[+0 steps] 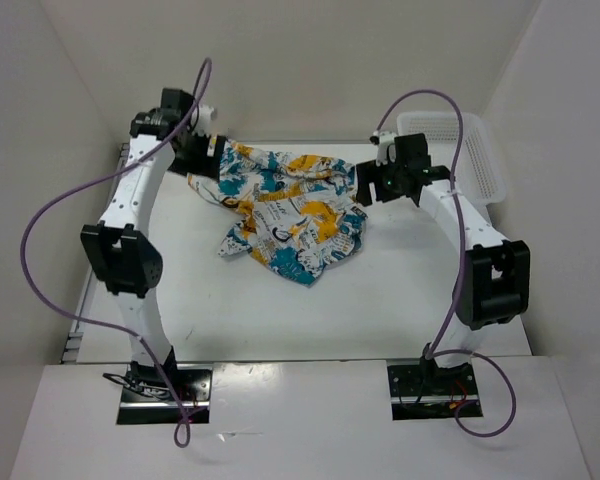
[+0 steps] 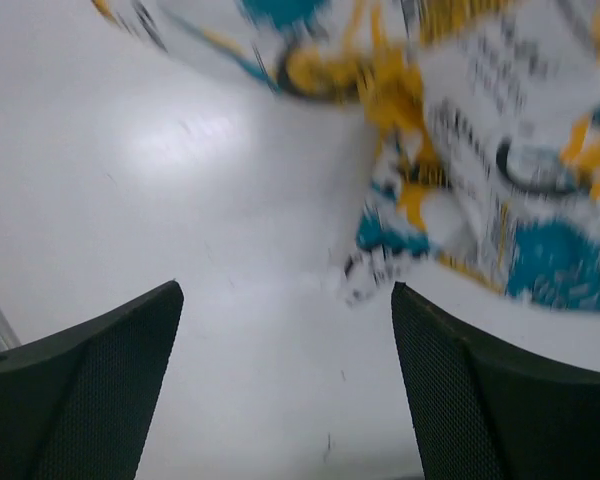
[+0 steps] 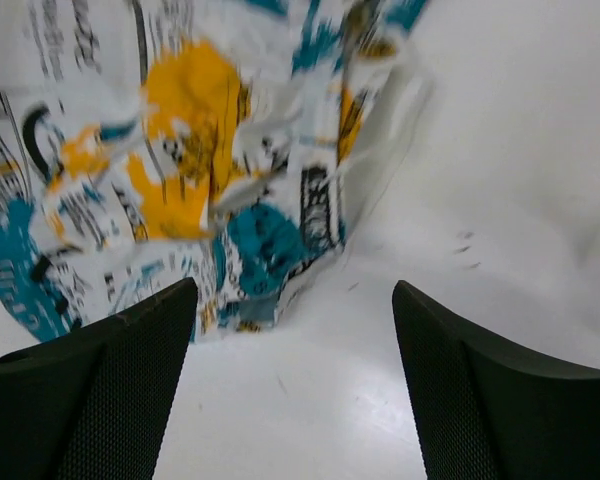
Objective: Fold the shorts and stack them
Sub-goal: Flatten the shorts out
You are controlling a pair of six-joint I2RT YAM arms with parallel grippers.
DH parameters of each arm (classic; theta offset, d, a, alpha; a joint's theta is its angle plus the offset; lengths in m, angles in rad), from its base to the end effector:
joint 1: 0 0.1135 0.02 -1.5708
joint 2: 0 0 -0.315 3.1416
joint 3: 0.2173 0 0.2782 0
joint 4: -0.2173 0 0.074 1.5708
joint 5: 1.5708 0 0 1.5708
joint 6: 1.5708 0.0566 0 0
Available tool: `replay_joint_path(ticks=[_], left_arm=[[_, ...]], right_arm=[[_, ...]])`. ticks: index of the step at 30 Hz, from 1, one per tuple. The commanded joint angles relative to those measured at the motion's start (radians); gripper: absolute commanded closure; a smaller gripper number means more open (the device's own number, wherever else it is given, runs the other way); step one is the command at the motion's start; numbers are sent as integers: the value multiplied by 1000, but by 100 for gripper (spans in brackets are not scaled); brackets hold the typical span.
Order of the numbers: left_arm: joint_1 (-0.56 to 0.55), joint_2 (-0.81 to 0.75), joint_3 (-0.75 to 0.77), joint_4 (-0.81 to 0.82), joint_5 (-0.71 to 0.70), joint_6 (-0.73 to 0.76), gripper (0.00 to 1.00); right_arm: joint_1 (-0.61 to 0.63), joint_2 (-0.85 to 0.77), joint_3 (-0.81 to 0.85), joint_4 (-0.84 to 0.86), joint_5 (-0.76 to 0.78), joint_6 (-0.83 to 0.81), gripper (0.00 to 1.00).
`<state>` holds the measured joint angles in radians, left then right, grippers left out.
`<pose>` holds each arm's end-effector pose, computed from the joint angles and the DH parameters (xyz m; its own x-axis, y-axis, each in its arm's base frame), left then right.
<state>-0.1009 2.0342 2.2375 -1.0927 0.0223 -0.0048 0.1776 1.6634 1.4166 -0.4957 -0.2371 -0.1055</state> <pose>0.4944 -0.0513 0.4074 -0.7733 0.0735 -0.6298 0.1110 0.9936 -0.0203 0.4133 0.0877 0.3317 -0.6258 -0.2163 -0.7494 -0.4102 0.9084 0.0803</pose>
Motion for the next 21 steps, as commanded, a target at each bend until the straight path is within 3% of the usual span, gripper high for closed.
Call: replay_joint_path(ticks=[1,2,6,13,18,21], left_arm=[[-95,-193,-388,107,42,5,9],[-115,-221,-568,143,24,5,7],[-103,-207,-723,208,45,5,6],[-66,-187,-823,375,96,5,6],[-66,-92,-846,413,76,5,23],[-66,-69,-834,441,151,5,25]], right_arm=[[17,-28,-91,-12,-25,-28,16],[17,-28,-103,2,-25,-28,5],[17,53,-127,49,-37,21,4],[17,189,-24,89,-128,130,4],[17,259,-15,98,-116,194,4],[17,280,-15,118,-107,231,4]])
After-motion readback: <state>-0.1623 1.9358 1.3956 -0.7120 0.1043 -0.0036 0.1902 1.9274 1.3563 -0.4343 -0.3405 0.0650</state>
